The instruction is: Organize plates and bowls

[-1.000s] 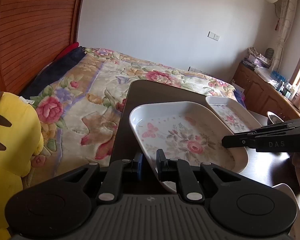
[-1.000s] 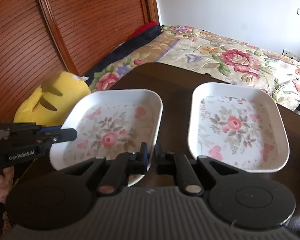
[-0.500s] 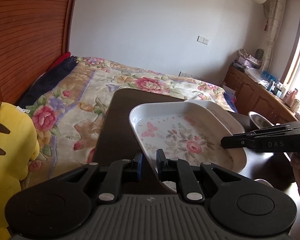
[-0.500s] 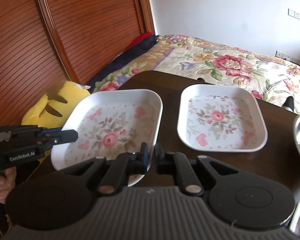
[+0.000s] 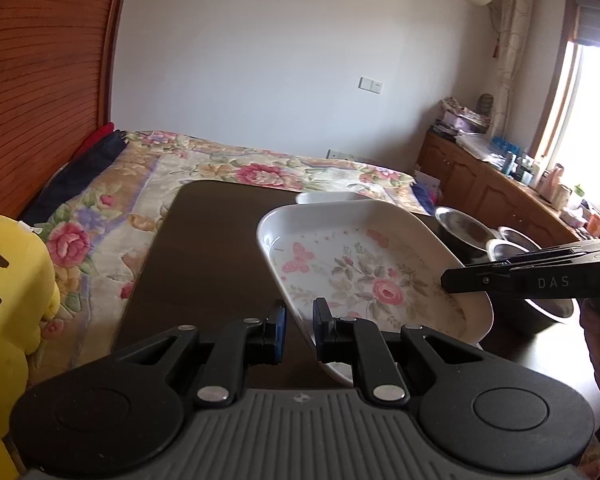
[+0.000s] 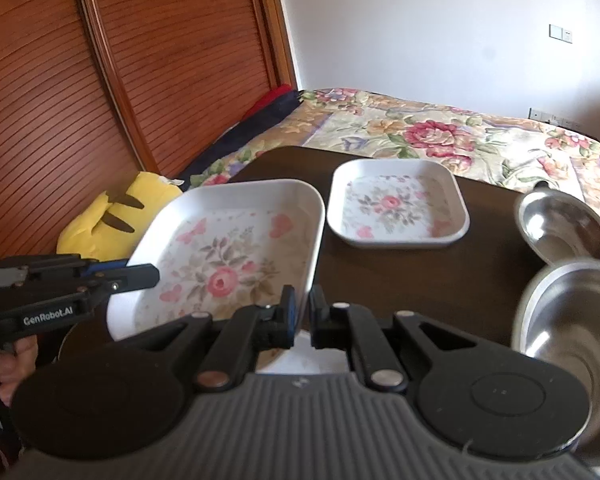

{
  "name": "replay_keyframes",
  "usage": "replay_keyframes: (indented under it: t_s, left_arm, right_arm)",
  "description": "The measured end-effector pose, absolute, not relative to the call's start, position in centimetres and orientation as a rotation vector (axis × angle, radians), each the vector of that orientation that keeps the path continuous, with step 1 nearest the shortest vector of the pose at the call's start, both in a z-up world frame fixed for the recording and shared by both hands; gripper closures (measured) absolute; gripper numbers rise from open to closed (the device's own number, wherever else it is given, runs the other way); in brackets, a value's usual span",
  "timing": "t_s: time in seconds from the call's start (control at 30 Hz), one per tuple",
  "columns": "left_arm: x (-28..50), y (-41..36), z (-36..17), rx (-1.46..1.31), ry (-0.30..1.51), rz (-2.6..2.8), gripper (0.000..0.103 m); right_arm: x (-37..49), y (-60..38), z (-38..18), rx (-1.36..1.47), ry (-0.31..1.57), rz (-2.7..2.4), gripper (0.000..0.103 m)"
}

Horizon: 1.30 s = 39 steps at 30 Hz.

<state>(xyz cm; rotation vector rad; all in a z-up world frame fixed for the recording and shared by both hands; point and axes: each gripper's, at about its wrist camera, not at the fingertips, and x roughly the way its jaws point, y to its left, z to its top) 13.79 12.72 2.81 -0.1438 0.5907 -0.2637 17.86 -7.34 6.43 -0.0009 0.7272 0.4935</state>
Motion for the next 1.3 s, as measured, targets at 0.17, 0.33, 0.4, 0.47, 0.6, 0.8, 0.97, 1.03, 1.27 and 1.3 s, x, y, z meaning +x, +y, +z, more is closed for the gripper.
replay_keyframes:
  t_s: [0.17,0.33,0.4,0.47,0.6,0.8,0.97,1.03,1.27,1.3]
  left_arm:
    - [10.9,11.1,2.8,-0.134,0.585,-0.28,0.061]
    - [9.8,10.1,2.2,-0.144,0.586,-0.311,0.062]
    - [9.6,9.6,2.0,-0.139,0.591,-0.316,0.062]
    - [9.4,9.2,2.1,-0.127,0.589,-0.322,0.062]
    - [9.5,9.0,2.1,-0.116,0.588,-0.331,0.062]
    - [9.4,9.0,1.6,-0.12,0.595,-0.334,0.062]
    - [9.4,9.0,1.0,-0.132,0.61,-0.339,0.062]
    - [9.4,9.0,0.8,-0.13,0.614,-0.339,0.062]
    - [9.9,8.7,0.2,-0.126,0.632,-0.336,0.061]
    - [9.9,8.6,0.1,-0.127,0.634,-0.336,0.061]
  right_arm:
    - [14.9,-9.1,6.4,0.008,0.701,0.491,0.094]
    - [13.6,-10.9,5.4,0.046,0.695,0.497,0.094]
    - [13.1,-11.4,4.8,0.059,0.697,0.493,0.094]
    - [12.7,-11.7,4.4,0.065,0.701,0.493,0.094]
    - [11.8,-12.0,3.7,0.083,0.709,0.498,0.094]
    - [10.9,-12.1,3.2,0.077,0.714,0.508,0.094]
    - [10.7,-12.1,3.4,0.069,0.721,0.507,0.094]
    - [10.7,-12.0,3.4,0.069,0.727,0.505,0.094]
    - [10.8,-11.9,3.1,0.067,0.744,0.493,0.094]
    - [10.8,-11.9,3.1,0.066,0.745,0.491,0.094]
